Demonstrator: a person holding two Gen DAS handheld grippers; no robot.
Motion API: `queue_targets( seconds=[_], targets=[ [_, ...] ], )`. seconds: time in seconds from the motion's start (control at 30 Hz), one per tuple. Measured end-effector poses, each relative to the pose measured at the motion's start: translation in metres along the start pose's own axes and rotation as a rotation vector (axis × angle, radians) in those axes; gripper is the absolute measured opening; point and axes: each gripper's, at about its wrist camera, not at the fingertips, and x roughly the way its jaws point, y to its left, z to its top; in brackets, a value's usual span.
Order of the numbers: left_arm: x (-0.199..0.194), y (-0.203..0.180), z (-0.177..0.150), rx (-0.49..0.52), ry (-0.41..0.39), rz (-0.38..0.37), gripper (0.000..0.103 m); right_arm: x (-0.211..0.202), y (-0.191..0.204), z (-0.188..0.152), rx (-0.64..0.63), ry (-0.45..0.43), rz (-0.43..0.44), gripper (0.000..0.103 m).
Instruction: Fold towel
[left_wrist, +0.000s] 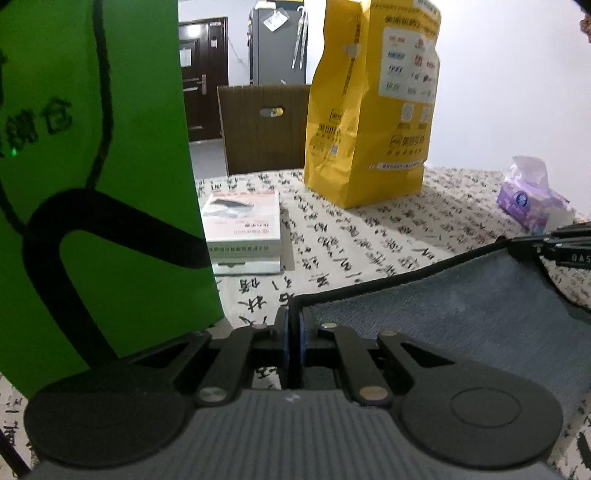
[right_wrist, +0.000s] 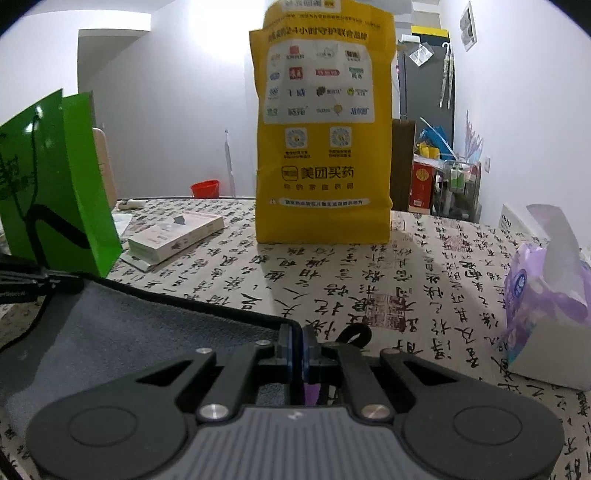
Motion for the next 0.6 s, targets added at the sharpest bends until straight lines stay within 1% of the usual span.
queue_targets(
  seconds=[0.03, 0.07, 0.1, 0.13, 0.17, 0.2, 0.23, 0.27, 0.3, 0.33, 0.37, 0.4, 0.43, 0.6],
  targets=[
    [0.004, 0.001, 0.000, -0.005, 0.015, 0.014, 0.010, 0.003, -0.001, 0.000, 0.002, 0.003, -0.014, 0.010],
    [0.008, 0.002, -0.001, -0.014, 0.031, 0.029, 0.020, 0.005, -0.002, -0.001, 0.002, 0.006, -0.025, 0.013],
    [0.010, 0.004, -0.003, -0.025, 0.039, 0.033, 0.039, 0.007, -0.003, -0.001, 0.006, 0.009, -0.034, 0.017],
    [0.010, 0.006, -0.004, -0.031, 0.036, 0.030, 0.050, 0.008, -0.005, -0.001, 0.018, 0.012, -0.037, 0.023],
    [0.009, 0.007, -0.005, -0.035, 0.031, 0.037, 0.065, 0.007, -0.006, -0.001, 0.031, 0.010, -0.041, 0.027],
    [0.009, 0.008, -0.006, -0.039, 0.028, 0.047, 0.074, 0.006, -0.008, -0.001, 0.041, 0.003, -0.045, 0.039],
    [0.008, 0.009, -0.006, -0.044, 0.027, 0.044, 0.076, 0.005, -0.009, -0.001, 0.051, -0.001, -0.049, 0.052],
    [0.007, 0.010, -0.005, -0.050, 0.028, 0.034, 0.083, 0.003, -0.011, 0.000, 0.063, -0.005, -0.053, 0.057],
    [0.006, 0.010, -0.005, -0.052, 0.032, 0.031, 0.093, 0.002, -0.012, 0.001, 0.077, -0.008, -0.051, 0.063],
    [0.005, 0.009, -0.004, -0.053, 0.031, 0.040, 0.100, 0.000, -0.014, 0.002, 0.092, -0.010, -0.043, 0.069],
    [0.003, 0.008, -0.005, -0.052, 0.020, 0.049, 0.103, -0.001, -0.015, 0.002, 0.105, -0.011, -0.035, 0.073],
    [0.000, 0.007, -0.005, -0.048, 0.007, 0.054, 0.103, -0.002, -0.016, 0.003, 0.119, -0.010, -0.031, 0.086],
    [-0.002, 0.006, -0.006, -0.040, 0.006, 0.050, 0.103, -0.003, -0.017, 0.003, 0.133, -0.009, -0.028, 0.095],
    [-0.016, -0.002, -0.008, -0.011, 0.000, 0.036, 0.103, -0.011, -0.012, 0.001, 0.133, 0.044, -0.042, 0.100]
  ],
)
